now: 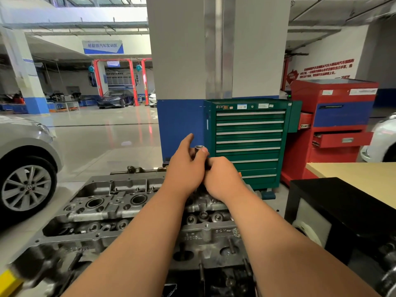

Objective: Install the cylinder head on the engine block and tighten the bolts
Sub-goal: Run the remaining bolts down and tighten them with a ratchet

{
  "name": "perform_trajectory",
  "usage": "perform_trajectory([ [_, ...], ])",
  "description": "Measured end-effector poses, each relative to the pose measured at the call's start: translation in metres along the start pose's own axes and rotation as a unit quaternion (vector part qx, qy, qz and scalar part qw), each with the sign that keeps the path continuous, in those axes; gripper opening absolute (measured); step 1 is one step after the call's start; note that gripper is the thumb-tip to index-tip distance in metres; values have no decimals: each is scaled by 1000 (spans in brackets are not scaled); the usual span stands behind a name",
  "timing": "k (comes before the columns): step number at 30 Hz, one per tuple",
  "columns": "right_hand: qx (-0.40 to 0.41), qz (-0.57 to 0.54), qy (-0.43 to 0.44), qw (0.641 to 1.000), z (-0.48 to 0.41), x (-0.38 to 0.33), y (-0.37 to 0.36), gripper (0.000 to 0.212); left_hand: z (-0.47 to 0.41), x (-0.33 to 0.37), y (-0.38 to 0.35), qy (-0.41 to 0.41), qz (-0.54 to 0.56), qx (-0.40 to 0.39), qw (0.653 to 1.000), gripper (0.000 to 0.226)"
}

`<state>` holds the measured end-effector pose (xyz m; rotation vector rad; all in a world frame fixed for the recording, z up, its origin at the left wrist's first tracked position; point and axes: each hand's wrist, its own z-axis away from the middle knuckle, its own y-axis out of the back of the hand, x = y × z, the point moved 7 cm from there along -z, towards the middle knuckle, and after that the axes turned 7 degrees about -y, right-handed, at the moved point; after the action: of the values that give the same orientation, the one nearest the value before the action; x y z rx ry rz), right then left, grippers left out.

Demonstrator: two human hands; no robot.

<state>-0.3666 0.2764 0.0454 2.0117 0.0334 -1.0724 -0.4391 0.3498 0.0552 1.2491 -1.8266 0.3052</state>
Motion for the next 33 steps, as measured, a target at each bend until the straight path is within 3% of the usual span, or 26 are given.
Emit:
perform_trajectory([
  [3,22,63,-20,998,-2,-1,-1,15,0,-1,0,15,-43,20,999,35],
  [7,23,46,-27,998,-1,-2,1,15,-1,0,12,5,-52,69,996,24],
  [12,-38,9,5,999,5,-4,-3,17,0,5,14,-27,-55,25,998,8],
  [16,7,26,-1,1000,2,-1,0,15,1,3,6,2,-13,13,1000,35],
  [20,33,61,-34,997,0,0,0,15,1,1,11,21,-35,59,997,26],
  [24,-23,41,-1,999,2,-4,-4,15,1,4,14,-6,-50,46,998,12],
  [28,-9,33,-1,999,3,-1,-2,17,2,5,9,-1,-16,17,1000,38],
  [33,16,75,-24,997,-2,1,-4,22,1,3,10,10,-36,52,998,22],
])
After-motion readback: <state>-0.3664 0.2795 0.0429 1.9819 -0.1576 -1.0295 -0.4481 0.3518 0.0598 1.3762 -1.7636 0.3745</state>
